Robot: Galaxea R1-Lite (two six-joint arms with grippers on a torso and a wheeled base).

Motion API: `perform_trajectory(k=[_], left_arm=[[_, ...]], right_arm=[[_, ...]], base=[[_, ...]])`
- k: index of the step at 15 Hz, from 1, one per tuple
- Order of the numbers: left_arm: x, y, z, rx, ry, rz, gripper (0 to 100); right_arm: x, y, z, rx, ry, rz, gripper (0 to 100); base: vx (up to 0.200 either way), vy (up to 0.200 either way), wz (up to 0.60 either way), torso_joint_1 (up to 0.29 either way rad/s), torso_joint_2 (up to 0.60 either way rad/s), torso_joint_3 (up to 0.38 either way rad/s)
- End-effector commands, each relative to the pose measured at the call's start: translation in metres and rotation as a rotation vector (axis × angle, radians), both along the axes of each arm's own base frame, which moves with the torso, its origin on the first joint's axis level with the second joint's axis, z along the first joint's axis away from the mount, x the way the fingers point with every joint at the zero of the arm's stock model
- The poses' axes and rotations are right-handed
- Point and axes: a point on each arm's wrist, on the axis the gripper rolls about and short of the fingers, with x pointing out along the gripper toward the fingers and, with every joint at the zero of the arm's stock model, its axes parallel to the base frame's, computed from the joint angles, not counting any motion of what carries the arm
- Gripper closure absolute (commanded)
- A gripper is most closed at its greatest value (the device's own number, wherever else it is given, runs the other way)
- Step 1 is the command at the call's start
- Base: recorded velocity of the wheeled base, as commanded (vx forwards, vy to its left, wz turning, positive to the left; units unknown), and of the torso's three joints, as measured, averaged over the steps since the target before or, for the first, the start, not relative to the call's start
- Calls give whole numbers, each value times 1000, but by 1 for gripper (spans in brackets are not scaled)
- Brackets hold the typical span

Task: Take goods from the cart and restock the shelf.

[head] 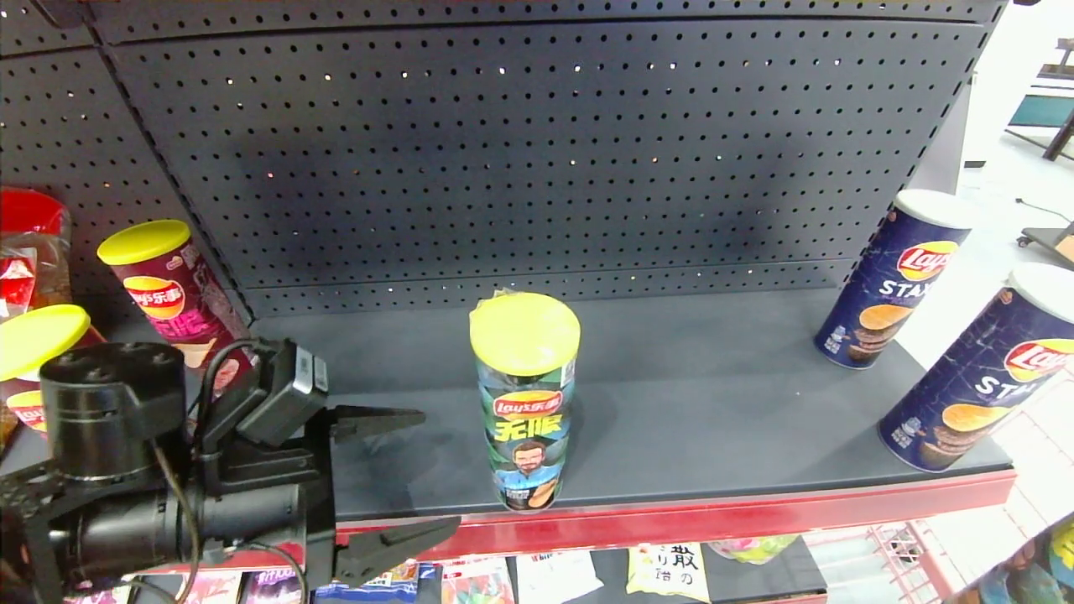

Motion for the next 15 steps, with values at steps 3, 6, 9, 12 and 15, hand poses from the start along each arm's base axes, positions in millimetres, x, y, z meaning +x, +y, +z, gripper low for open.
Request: perform_trajectory(k=[3,6,9,12,15], left_arm=[[-53,25,-5,14,-33,108,0],[-59,29,-4,14,-37,152,0],[-56,28,-1,6,-43,155,0],[-55,27,1,3,-50,156,0],[-53,27,1,4,-49,160,0]], right_arm=[[64,13,14,-16,45,159,100],[108,33,15,-23,60,256,100],[132,56,19,-43,62,311,100],[158,73,34,-45,36,338,100],[176,99,51,-56,-3,347,100]], base=[[0,0,0,0,0,0],[0,0,0,0,0,0],[0,0,0,0,0,0],[0,0,0,0,0,0],[0,0,0,0,0,0]])
